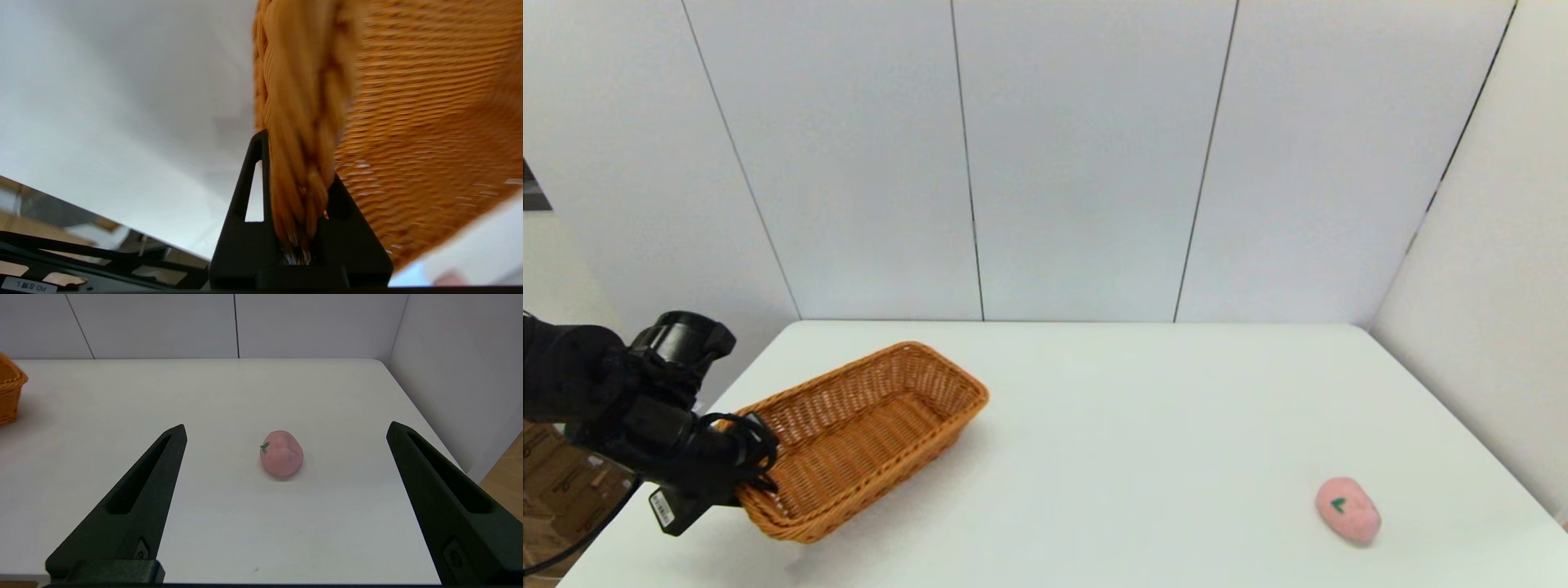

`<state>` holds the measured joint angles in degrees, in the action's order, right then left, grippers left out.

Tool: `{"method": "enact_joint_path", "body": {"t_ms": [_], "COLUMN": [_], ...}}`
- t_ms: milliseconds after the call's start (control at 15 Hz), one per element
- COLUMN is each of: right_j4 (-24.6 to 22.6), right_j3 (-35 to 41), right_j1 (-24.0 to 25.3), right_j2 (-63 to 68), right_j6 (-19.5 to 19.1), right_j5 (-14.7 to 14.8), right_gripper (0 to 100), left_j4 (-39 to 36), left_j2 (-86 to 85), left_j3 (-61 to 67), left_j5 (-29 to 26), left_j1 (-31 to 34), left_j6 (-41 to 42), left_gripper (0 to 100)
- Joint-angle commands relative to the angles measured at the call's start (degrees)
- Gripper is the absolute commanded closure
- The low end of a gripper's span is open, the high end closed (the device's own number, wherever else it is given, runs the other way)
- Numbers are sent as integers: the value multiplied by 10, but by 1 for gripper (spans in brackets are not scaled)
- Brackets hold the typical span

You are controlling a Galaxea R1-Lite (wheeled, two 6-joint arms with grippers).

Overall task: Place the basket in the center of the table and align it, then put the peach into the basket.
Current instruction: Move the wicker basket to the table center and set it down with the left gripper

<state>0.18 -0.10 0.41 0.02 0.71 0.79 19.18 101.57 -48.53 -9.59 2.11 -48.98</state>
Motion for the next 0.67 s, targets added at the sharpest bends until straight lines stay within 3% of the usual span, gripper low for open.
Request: {"method": "enact_joint_path", "body": {"t_ms": [67, 333, 667], "right_j4": [0, 0, 0], "right_j3": [0, 0, 0], "right_j1": [0, 0, 0], "right_j2": [0, 0, 0], "right_j6": [0, 0, 0], "right_j5": [0, 0, 0], "right_gripper": [0, 0, 0], "left_j4": [-5, -18, -108], "left_j2": [-100, -81, 14], "left_j3": [-7, -24, -36], "left_j5": [-4, -6, -28], "left_j1": [-122, -222, -265], "left_j6": [4, 41, 79], "left_gripper": [100, 100, 100]}}
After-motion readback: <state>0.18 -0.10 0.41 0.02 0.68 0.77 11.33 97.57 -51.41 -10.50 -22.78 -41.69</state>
